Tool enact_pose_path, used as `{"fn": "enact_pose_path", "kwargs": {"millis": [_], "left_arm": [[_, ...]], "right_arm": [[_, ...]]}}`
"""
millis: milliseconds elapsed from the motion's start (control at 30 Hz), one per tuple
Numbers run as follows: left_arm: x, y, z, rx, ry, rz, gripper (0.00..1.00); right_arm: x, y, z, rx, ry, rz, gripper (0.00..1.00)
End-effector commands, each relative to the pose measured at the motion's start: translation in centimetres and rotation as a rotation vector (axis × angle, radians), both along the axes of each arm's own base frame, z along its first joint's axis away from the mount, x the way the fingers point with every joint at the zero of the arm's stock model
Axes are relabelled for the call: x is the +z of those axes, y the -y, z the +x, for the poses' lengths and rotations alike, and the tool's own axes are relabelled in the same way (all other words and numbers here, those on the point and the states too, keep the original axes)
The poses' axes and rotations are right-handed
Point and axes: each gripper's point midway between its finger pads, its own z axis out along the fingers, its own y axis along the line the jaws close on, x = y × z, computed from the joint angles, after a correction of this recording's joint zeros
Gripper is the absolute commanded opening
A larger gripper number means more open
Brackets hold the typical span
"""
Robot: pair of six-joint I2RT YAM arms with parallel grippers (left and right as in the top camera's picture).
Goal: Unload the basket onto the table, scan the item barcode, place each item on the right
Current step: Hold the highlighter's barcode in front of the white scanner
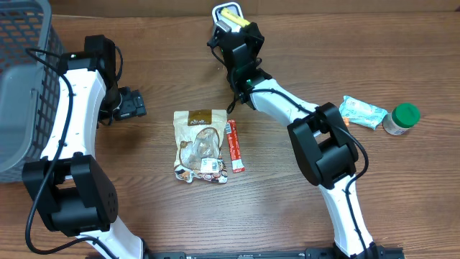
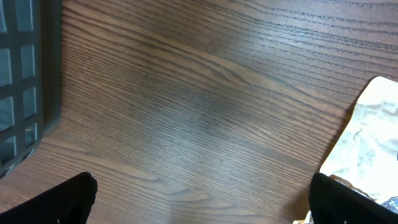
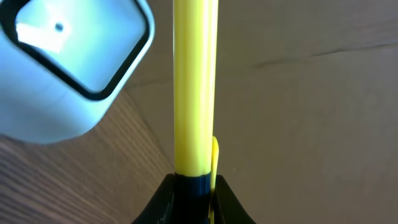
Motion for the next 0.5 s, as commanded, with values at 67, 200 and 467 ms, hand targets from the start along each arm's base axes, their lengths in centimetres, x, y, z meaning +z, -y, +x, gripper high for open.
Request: {"fn": "enact_pose_path", "kwargs": {"millis": [67,200,467], "left_arm": [[0.1,0.3,0.4,-0.026,0.004,-0.003,1.00],[0.1,0.3,0.4,-0.026,0.004,-0.003,1.00],[0.1,0.3,0.4,-0.026,0.004,-0.003,1.00]], "right_arm": [[-0.2,0.3,0.4,-0.011,0.000,-0.033,0.07],[-1.9,-0.3,0.1,0.041,-0.074,-0.052,0.06],[-3.3,-0.9,-0.2,0.086,-0.129,-0.061,0.04]]}}
